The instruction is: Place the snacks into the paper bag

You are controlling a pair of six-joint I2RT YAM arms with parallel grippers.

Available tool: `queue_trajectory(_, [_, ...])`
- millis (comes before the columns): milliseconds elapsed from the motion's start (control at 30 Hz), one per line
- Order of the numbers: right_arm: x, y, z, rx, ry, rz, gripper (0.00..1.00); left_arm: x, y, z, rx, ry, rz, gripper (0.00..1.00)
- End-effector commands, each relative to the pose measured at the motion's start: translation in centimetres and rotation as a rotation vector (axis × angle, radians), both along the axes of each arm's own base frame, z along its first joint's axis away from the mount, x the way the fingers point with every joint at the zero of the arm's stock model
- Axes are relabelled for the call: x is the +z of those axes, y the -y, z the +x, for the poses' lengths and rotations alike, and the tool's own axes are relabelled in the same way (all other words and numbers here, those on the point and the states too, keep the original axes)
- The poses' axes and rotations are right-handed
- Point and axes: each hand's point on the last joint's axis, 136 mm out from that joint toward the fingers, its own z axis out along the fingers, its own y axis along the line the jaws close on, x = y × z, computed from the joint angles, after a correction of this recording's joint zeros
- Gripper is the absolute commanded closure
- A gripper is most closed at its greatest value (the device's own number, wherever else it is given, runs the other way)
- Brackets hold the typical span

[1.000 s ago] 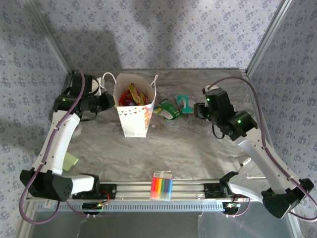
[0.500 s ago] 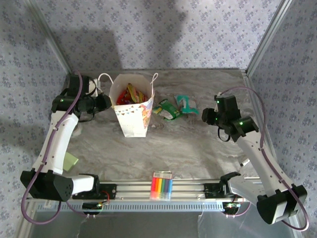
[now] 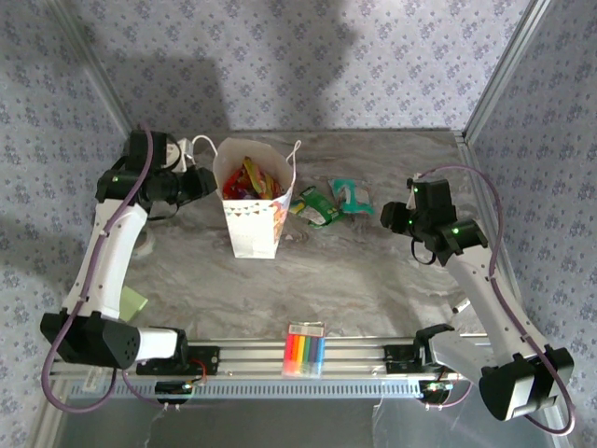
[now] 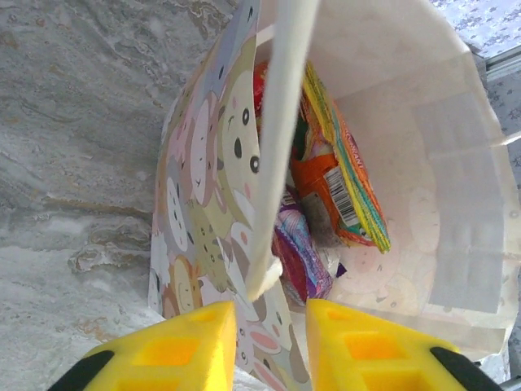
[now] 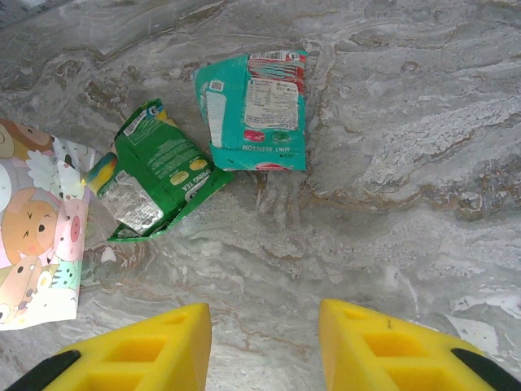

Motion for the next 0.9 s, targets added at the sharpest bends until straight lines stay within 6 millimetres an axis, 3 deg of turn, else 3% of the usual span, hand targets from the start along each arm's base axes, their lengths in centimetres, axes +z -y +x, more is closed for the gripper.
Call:
queue_trajectory(0, [0.0, 0.1, -0.2, -0.001, 0.0, 0.016, 0.59, 0.9, 0.4, -0.1, -0.013, -0.016, -0.012, 0.68])
queue_trajectory(267, [-0.1, 0.5, -0.5, -0.009, 0.0, 0.026, 0.59, 1.1, 1.0, 0.3, -0.03, -0.05, 0.062, 0.64])
queue_trajectory(400, [-0.2, 0.7, -0.5, -0.012, -0.001, 0.034, 0.59, 0.1, 1.4, 0.7, -0.03, -0.1, 0.1, 0.64])
queue_trajectory(633, [-0.5, 1.0, -0.4, -0.019, -0.006, 0.043, 0.59, -2.0, 0.3, 1.2, 0.029, -0.185, 0.203, 0.65])
queue_trajectory(867, [-1.1, 1.0, -0.3, -0.014, -0.012, 0.06, 0.59, -2.3, 0.9, 2.3, 0.019, -0.16, 0.193, 0.78])
